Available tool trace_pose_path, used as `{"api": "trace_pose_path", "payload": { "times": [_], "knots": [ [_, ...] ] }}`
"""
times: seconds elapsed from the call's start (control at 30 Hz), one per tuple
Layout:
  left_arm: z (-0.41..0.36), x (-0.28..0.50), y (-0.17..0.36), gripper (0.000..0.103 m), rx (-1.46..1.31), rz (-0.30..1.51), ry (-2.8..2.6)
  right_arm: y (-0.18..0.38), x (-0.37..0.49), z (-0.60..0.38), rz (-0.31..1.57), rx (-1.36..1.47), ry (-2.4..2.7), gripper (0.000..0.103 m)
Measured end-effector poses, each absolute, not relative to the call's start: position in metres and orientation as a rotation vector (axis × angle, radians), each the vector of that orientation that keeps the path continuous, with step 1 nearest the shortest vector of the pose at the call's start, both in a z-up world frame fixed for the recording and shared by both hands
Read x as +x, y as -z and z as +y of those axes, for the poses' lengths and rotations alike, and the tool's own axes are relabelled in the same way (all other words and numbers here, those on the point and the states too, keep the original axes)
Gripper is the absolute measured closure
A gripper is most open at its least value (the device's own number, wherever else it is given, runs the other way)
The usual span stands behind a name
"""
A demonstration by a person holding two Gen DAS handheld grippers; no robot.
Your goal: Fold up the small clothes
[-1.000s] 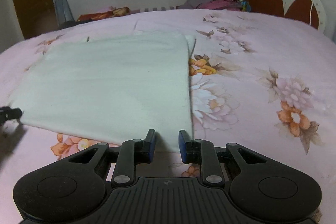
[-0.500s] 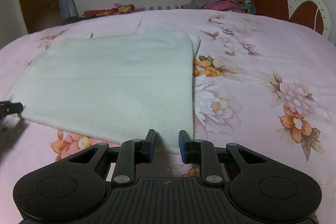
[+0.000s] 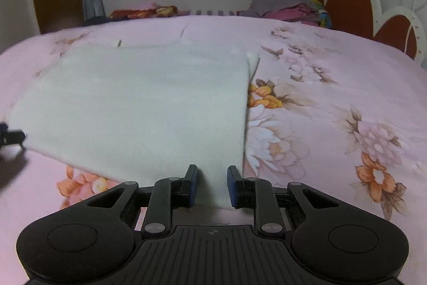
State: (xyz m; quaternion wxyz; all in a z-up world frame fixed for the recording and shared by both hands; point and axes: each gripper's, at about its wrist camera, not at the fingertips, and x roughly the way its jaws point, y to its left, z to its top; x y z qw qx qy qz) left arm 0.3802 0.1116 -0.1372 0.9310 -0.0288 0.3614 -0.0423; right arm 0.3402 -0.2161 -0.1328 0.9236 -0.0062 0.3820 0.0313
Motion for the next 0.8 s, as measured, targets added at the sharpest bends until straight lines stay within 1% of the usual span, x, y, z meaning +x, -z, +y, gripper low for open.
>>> {"api": "trace_pose_path", "payload": {
  "times": [0.07, 0.33, 0.37, 0.4, 0.43, 0.47, 0.53, 0.57, 0.6, 0.63, 0.67, 0.7, 0.8],
  "knots": [
    [0.112, 0.372, 0.132, 0.027, -0.079, 0.730, 0.066, 0.125, 0.335, -0.221, 0.749, 0.023, -0.068, 0.081],
    [0.112, 0.341, 0.124, 0.027, -0.180, 0.722, 0.026, 0.108, 0.304, -0.214, 0.761, 0.023, -0.128, 0.080],
    [0.112, 0.337, 0.124, 0.029, -0.213, 0.723, 0.021, 0.107, 0.301, -0.213, 0.765, 0.018, -0.139, 0.077],
    [0.113, 0.335, 0.124, 0.030, -0.237, 0.726, 0.017, 0.107, 0.298, -0.211, 0.766, 0.016, -0.143, 0.059],
    [0.114, 0.332, 0.125, 0.032, -0.261, 0.730, 0.015, 0.106, 0.295, -0.210, 0.759, 0.019, -0.148, 0.036],
    [0.115, 0.331, 0.125, 0.036, -0.294, 0.736, 0.019, 0.105, 0.291, -0.209, 0.745, 0.022, -0.151, 0.032],
    [0.117, 0.329, 0.128, 0.038, -0.359, 0.743, 0.023, 0.102, 0.287, -0.206, 0.731, 0.036, -0.177, 0.032],
    [0.122, 0.330, 0.132, 0.044, -0.419, 0.751, 0.027, 0.100, 0.287, -0.205, 0.729, 0.040, -0.187, 0.033],
    [0.128, 0.332, 0.138, 0.053, -0.500, 0.764, 0.040, 0.099, 0.287, -0.203, 0.718, 0.036, -0.185, 0.036],
    [0.136, 0.335, 0.145, 0.054, -0.594, 0.766, 0.054, 0.097, 0.288, -0.202, 0.697, 0.033, -0.190, 0.072],
    [0.142, 0.335, 0.152, 0.054, -0.674, 0.748, 0.057, 0.097, 0.292, -0.201, 0.698, 0.043, -0.203, 0.097],
    [0.149, 0.338, 0.157, 0.055, -0.740, 0.728, 0.057, 0.097, 0.297, -0.201, 0.705, 0.057, -0.202, 0.103],
    [0.170, 0.347, 0.176, 0.056, -0.971, 0.649, 0.041, 0.096, 0.312, -0.198, 0.691, 0.079, -0.182, 0.103]
  ]
}}
